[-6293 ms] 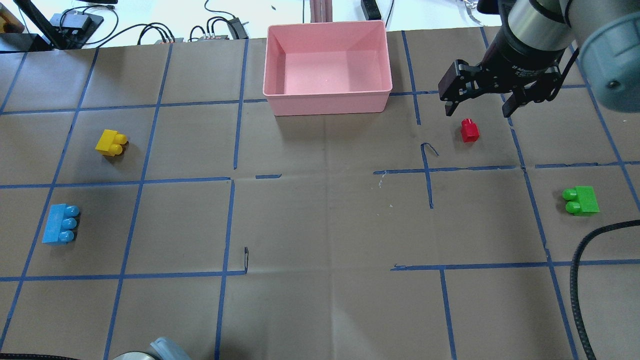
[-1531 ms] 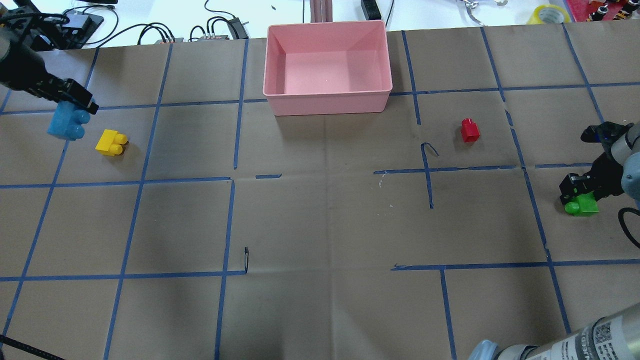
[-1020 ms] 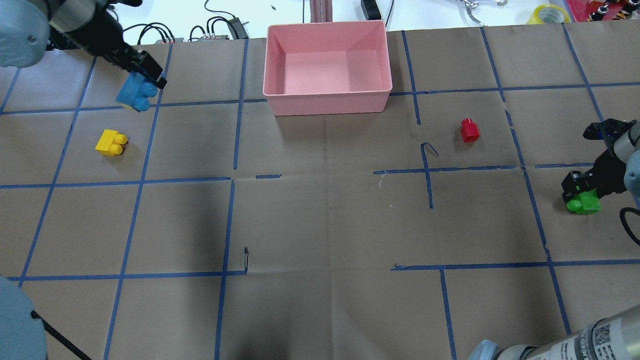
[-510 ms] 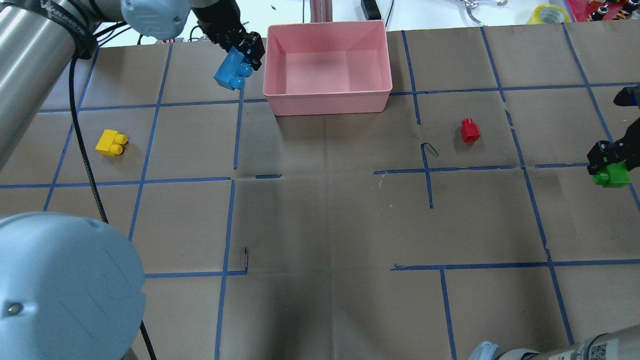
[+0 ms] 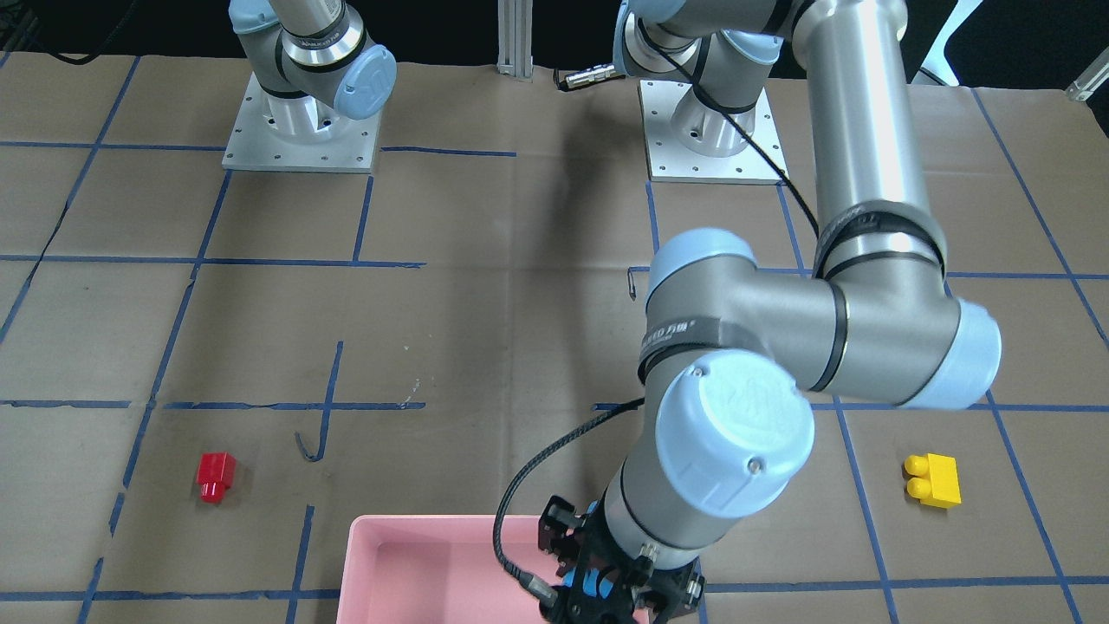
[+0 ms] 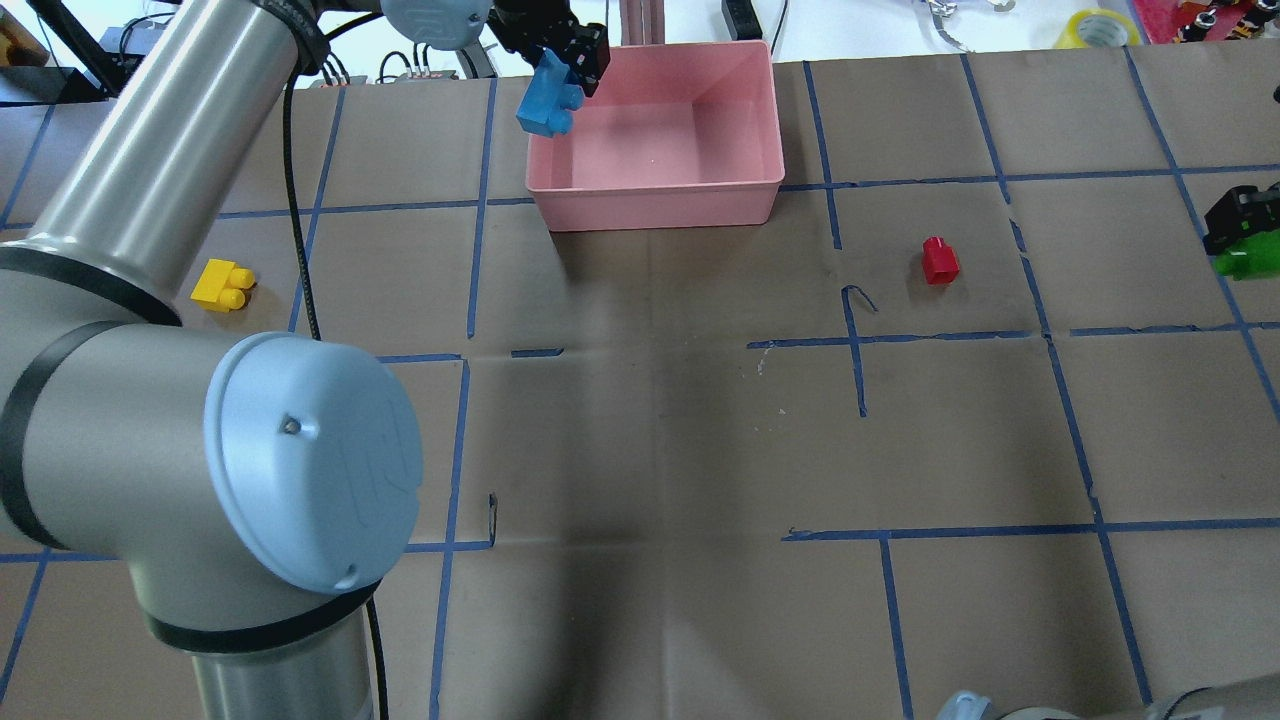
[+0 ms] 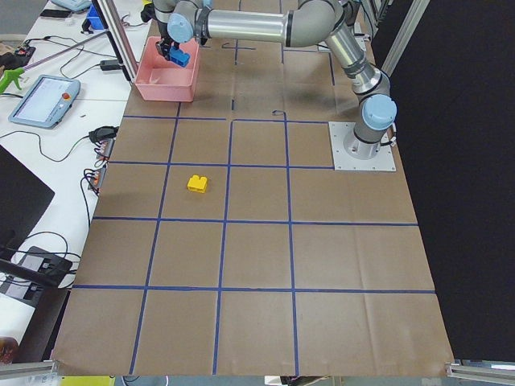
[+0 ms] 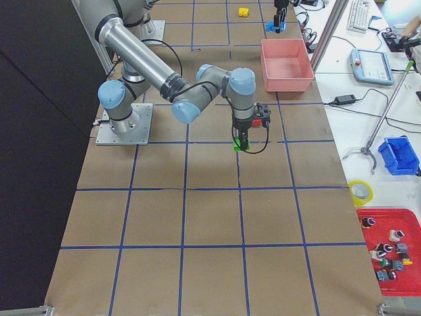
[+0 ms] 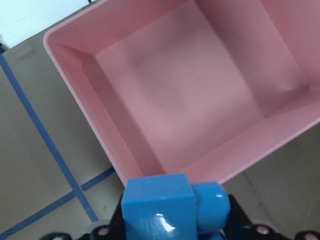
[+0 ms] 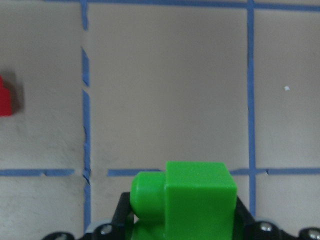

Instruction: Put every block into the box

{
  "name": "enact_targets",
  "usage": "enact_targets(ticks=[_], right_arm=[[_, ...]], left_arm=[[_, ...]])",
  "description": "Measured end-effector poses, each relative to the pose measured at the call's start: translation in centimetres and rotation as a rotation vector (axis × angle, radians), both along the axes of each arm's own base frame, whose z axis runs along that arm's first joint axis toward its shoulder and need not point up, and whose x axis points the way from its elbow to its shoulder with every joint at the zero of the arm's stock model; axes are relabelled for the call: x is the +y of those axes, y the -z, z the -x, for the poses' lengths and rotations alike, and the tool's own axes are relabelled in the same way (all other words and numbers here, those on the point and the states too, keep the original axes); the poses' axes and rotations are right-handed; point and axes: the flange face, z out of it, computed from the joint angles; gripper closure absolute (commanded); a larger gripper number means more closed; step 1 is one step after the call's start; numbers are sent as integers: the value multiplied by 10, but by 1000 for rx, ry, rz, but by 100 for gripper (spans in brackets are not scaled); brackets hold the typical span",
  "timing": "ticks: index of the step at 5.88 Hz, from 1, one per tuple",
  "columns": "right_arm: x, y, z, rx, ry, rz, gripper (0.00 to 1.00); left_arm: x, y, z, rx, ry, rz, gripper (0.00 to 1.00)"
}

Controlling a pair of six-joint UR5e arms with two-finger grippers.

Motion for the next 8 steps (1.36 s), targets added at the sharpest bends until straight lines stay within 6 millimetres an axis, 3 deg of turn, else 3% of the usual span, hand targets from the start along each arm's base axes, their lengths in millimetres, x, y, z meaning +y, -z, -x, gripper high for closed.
enact_targets(ticks=[1,2,3,4,5,6,7,8], right_arm=[[-20,-20,-27,-48,-47,75,82],[-38,-29,-62,-116,-77,126,82],[-55,-25,-102,-226,-91,158,82],[-72,-20,-136,-323,-103,171,82],[-88,-19,-161,-375,-108,175,82],[-101,-22,-177,-395,-111,176,82],[-107,-25,-191,-415,-106,177,82],[-112,-27,-214,-452,-85,169,81]], left_arm=[[-24,28,9,21,-53,22,57],[-36,57,18,35,-95,34,40],[-41,84,29,44,-123,41,10],[-41,97,36,50,-152,41,1],[-36,88,37,50,-178,25,1],[-25,62,34,42,-190,-9,1],[-12,26,27,31,-199,-43,1],[2,-18,2,21,-224,-79,1]])
